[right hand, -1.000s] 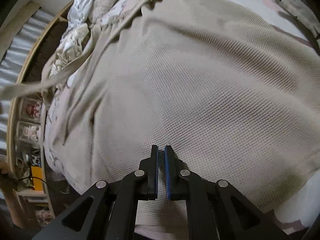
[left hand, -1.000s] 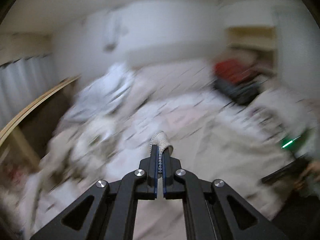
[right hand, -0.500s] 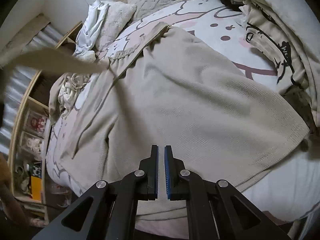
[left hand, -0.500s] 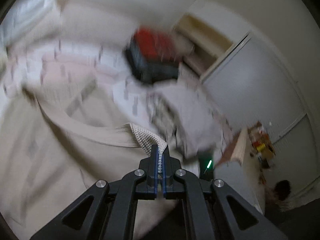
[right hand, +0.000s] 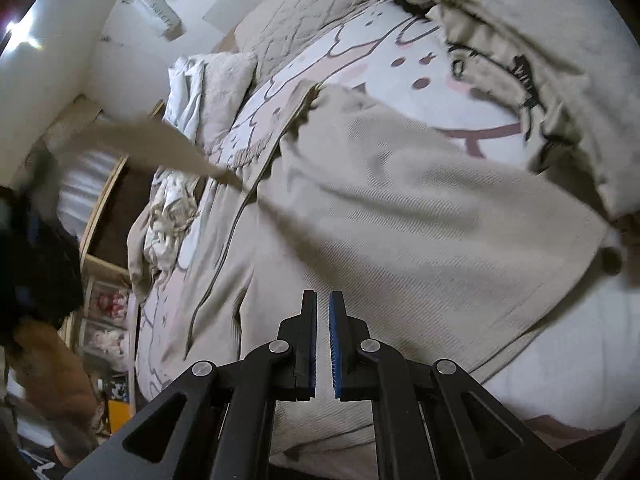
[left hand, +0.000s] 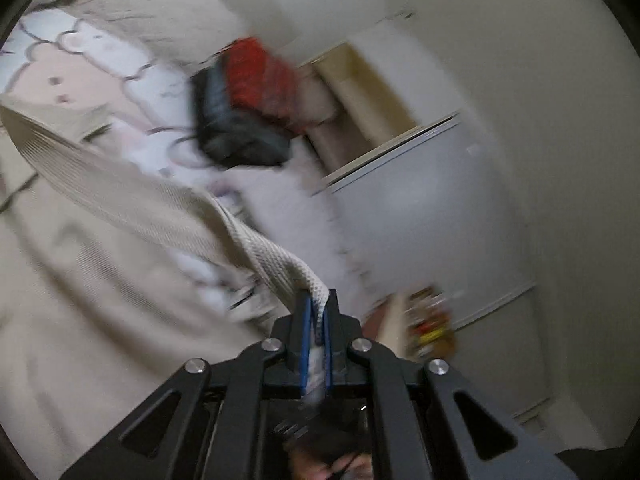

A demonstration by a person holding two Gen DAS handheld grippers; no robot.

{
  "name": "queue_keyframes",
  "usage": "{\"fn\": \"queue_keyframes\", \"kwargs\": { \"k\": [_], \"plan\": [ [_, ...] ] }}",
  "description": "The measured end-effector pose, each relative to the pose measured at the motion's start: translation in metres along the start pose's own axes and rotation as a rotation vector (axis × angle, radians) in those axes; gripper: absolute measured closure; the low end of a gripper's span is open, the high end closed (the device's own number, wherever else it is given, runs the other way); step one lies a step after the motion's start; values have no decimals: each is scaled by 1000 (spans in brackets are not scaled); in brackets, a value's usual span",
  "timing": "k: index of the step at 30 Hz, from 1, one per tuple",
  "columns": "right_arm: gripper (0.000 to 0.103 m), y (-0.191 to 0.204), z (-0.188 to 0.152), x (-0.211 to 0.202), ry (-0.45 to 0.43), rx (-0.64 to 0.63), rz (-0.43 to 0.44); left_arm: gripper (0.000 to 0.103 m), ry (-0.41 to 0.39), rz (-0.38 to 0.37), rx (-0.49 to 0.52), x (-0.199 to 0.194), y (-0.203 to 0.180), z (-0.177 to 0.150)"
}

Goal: Fold clothes

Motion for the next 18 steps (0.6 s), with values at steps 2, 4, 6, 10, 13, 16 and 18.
{"fn": "queue_keyframes", "kwargs": {
  "k": [2, 4, 6, 10, 13, 16, 18],
  "plan": [
    [97, -8, 1, -4, -6, 7, -22, 89, 91, 52, -1, 11, 17, -20],
    [97, -18, -1, -5, 2, 6, -53, 71, 270, 179, 3, 19, 54, -63],
    [97, -29, -6, -5, 17, 14, -75, 58, 445, 334, 8, 15, 97, -110],
    [97, -43, -12, -5, 21, 60, -68, 57, 535, 424, -14, -16, 132, -149],
    [55, -36, -11, -9, -11, 85, -4, 55, 524, 446, -37, -39, 144, -156],
    [28, -25, -10, -8, -24, 58, 7, 55, 433, 477, -33, -56, 147, -134],
    [30, -18, -10, -2, -8, 5, -11, 55, 367, 497, -25, -64, 150, -120]
  ]
}}
Point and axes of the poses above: each gripper's, at about its wrist camera, not at the fingertips, and x roughly the way its jaws point, y to its left, z to its top, the point moved 10 cm from there along x, roughly the way its jaws point, and after that the axes turned 4 degrees about z, right-handed, at the moved point
